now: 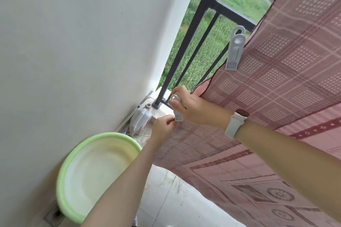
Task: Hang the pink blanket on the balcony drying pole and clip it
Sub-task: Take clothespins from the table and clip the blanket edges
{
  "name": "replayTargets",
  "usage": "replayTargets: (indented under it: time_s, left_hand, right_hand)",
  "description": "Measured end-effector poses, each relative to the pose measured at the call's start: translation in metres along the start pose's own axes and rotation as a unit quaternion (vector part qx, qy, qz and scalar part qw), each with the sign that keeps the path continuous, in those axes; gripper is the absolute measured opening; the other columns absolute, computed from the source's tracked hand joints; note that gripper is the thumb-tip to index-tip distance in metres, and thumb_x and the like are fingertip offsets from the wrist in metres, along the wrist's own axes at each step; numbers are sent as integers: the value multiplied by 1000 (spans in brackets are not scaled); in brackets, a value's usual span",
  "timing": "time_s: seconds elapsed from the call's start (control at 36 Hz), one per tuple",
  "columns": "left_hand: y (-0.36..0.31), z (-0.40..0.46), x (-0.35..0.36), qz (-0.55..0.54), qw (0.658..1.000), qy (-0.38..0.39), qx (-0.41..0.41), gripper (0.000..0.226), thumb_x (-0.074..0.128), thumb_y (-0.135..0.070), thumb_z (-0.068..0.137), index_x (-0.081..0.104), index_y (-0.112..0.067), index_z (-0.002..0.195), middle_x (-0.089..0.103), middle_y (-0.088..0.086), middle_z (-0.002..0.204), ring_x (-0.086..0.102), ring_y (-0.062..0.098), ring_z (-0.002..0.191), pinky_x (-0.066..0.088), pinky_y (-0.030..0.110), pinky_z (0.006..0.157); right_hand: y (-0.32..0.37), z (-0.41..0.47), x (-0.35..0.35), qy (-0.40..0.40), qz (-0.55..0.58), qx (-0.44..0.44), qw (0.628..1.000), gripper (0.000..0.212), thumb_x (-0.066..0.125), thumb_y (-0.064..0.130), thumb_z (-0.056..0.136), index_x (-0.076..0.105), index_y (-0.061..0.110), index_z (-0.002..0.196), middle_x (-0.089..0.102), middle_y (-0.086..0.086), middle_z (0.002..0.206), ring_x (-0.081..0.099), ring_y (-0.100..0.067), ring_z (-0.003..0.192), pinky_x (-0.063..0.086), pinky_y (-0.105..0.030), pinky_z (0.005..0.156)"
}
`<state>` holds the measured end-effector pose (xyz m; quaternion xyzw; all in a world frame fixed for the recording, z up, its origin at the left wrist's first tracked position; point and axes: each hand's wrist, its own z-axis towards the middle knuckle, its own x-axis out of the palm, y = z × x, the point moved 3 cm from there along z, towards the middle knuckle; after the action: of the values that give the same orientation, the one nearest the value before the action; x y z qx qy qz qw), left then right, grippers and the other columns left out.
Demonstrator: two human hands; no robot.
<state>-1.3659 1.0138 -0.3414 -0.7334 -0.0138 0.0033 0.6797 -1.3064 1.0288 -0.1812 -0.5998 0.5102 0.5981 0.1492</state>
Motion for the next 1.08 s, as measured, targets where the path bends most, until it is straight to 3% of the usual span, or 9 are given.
replayTargets:
  time_s: [0.11, 0.19, 0.25, 0.36, 0.58, 0.78, 0.92, 1.0, 1.08]
  left_hand:
    - [2, -2, -4, -33, 999, -30, -22, 10, 66, -17, 81, 61, -22, 74, 63, -5, 67, 56, 10, 64, 44, 27, 66]
    - [3, -2, -6, -15, 1000, -25, -8, 16, 65, -13, 80, 60, -28, 73, 66, -3, 73, 60, 13, 71, 49, 35, 74]
    - [4, -2, -6, -3, 1000, -24, -6, 13, 64, -15, 77, 63, -28, 73, 68, -2, 74, 60, 14, 72, 50, 38, 75]
    - [5, -3, -5, 35, 999, -31, -11, 6, 62, -9, 82, 67, -12, 84, 68, -1, 76, 61, 16, 74, 49, 37, 76]
    - [2, -4, -7, 108, 994, -31, -2, 5, 61, -12, 86, 64, -8, 85, 66, 1, 76, 58, 20, 74, 44, 31, 71]
    - [0, -5, -9, 91, 995, -41, -21, 3, 62, -13, 85, 65, -12, 85, 62, -6, 74, 58, 15, 75, 45, 28, 73]
    - [1, -7, -9, 78, 995, -48, -37, 6, 63, -11, 85, 67, -11, 89, 67, 0, 79, 58, 10, 71, 44, 16, 67]
    - [-3, -9, -10, 88, 993, -64, -40, 7, 63, -12, 85, 68, -10, 90, 65, -5, 76, 54, -3, 64, 39, 6, 60]
    - [-8, -13, -10, 124, 989, -72, -26, 11, 63, -15, 86, 69, -8, 91, 64, -5, 75, 54, 3, 65, 38, 6, 59]
  right_hand:
    - [8, 20, -3, 31, -85, 2, 996, 41, 43, 34, 96, 37, 4, 123, 59, -12, 103, 57, -23, 86, 48, -35, 78]
    - [9, 33, -13, 48, -97, 19, 994, 42, 58, 30, 89, 49, 8, 124, 57, -10, 118, 56, -24, 103, 46, -31, 85]
    - [7, 38, -18, 45, -92, 33, 994, 39, 63, 23, 86, 55, 8, 120, 60, -9, 117, 58, -23, 101, 47, -28, 81]
    - [1, 39, -16, 36, -127, 51, 990, 33, 65, 18, 84, 60, -1, 110, 65, -22, 103, 62, -34, 88, 53, -47, 76]
    - [-2, 38, -12, 25, -123, 44, 991, 32, 71, 21, 78, 68, 6, 106, 69, -9, 103, 63, -20, 83, 54, -33, 79]
    - [-13, 41, -7, 36, -185, 60, 980, 24, 72, 24, 77, 71, 2, 88, 71, -13, 89, 65, -27, 72, 57, -44, 66]
    - [-11, 39, -5, 71, -239, 54, 967, 30, 70, 30, 78, 70, 4, 93, 69, -8, 84, 57, -16, 59, 52, -30, 53]
    - [-12, 38, -3, 105, -275, 49, 954, 44, 66, 36, 81, 62, 1, 107, 68, -10, 96, 63, -23, 80, 56, -36, 70]
    - [-12, 33, 0, 118, -249, 30, 961, 66, 65, 42, 80, 41, 8, 132, 61, -7, 112, 58, -23, 99, 52, -39, 83]
